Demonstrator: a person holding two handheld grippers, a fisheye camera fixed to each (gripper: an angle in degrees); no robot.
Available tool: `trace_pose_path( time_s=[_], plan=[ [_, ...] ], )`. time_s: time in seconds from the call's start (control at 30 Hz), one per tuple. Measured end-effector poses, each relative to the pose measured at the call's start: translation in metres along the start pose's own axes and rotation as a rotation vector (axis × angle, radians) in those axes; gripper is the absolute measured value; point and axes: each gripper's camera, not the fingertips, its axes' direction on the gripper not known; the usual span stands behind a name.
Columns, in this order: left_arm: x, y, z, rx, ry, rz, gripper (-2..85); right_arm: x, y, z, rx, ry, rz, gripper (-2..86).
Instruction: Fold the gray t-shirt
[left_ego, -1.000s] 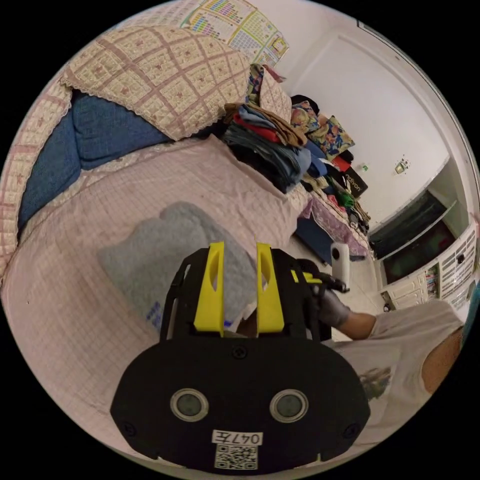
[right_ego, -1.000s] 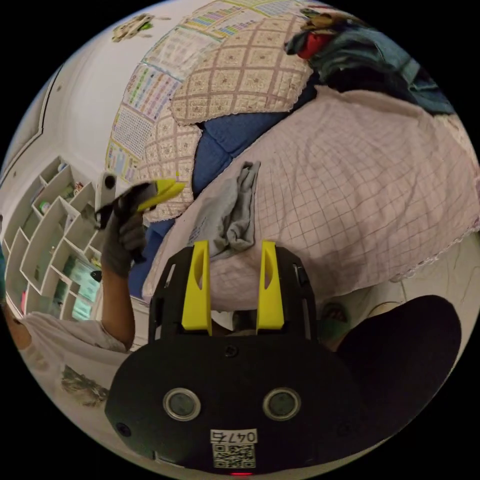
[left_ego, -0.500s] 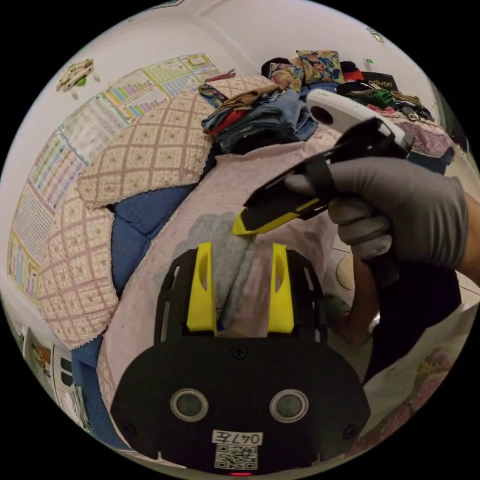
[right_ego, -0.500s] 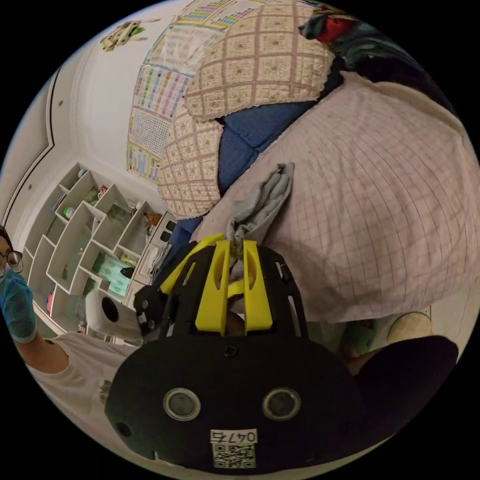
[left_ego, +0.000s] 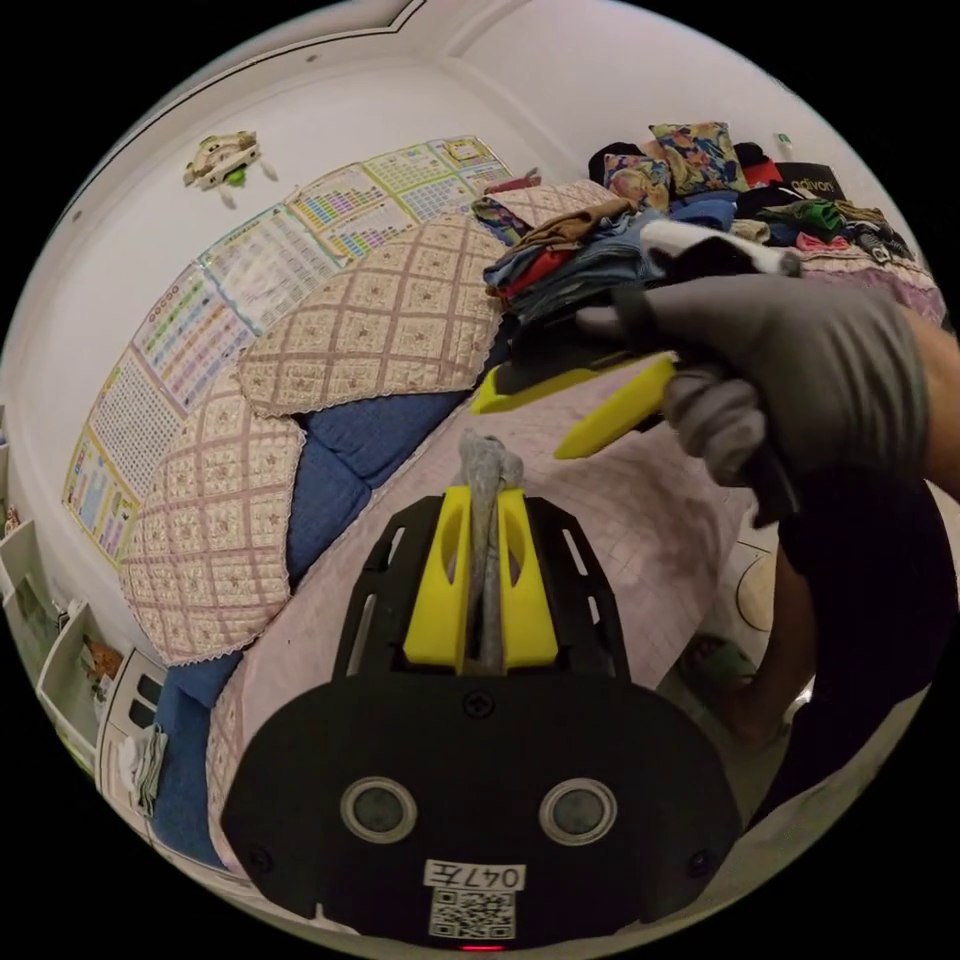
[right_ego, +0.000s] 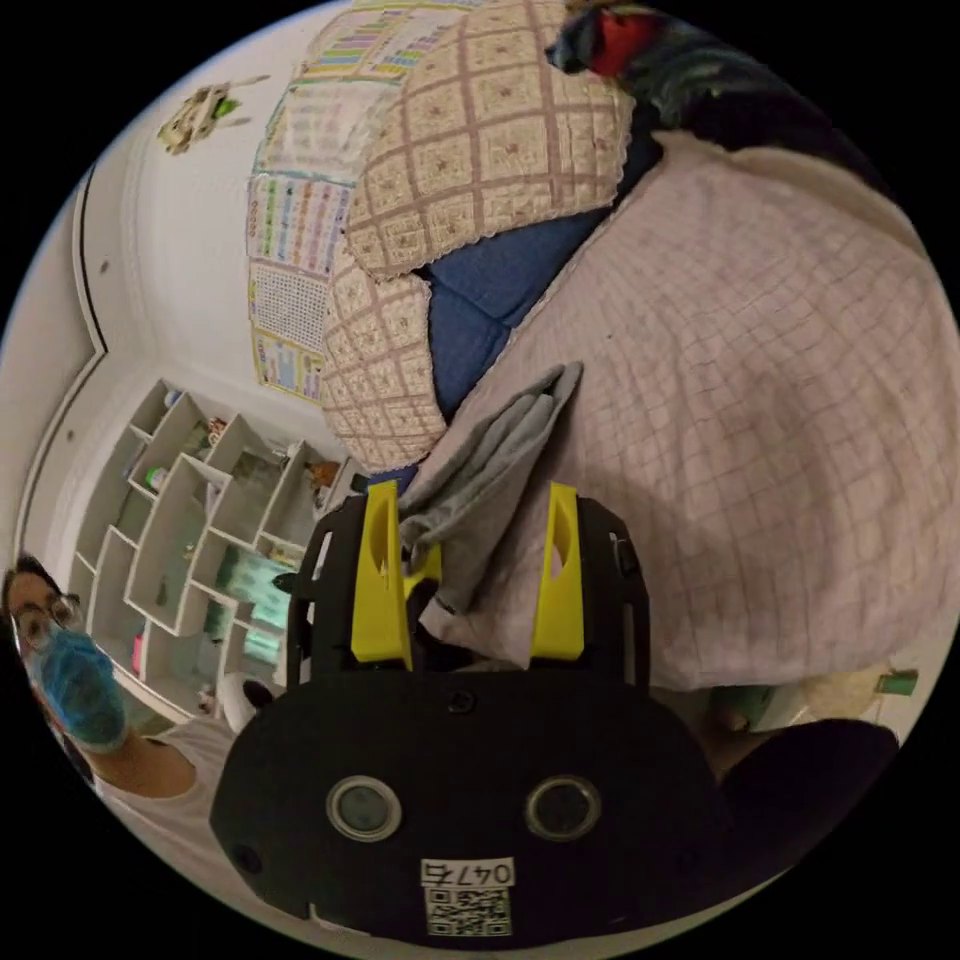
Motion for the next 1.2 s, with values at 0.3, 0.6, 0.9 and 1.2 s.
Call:
trace_pose_path(
  time_s=[0.3, 0.6, 0.9, 1.2],
  plan=[
    [-0.034, 0.017, -0.045, 0.036, 0.056, -0.021, 3.3, 0.043, -0.030, 0.098, -0.100, 0.153, 0.026, 7.7],
    [-0.074, 0.023, -0.079, 0.229, 0.352, -0.069, 4.2, -0.039, 0.057, 0.036, 0.085, 0.243, -0.424, 0.6],
    [-0.047, -0.014, -0.071, 0.414, 0.857, -0.067, 4.6, -0.098, 0.244, -0.170, 0.471, 0.675, -0.595, 0.5],
    [-0.031, -0.037, -0.012, 0.300, 0.906, -0.041, -0.9, -0.052, 0.331, -0.317, 0.648, 1.238, -0.423, 0.7]
  ],
)
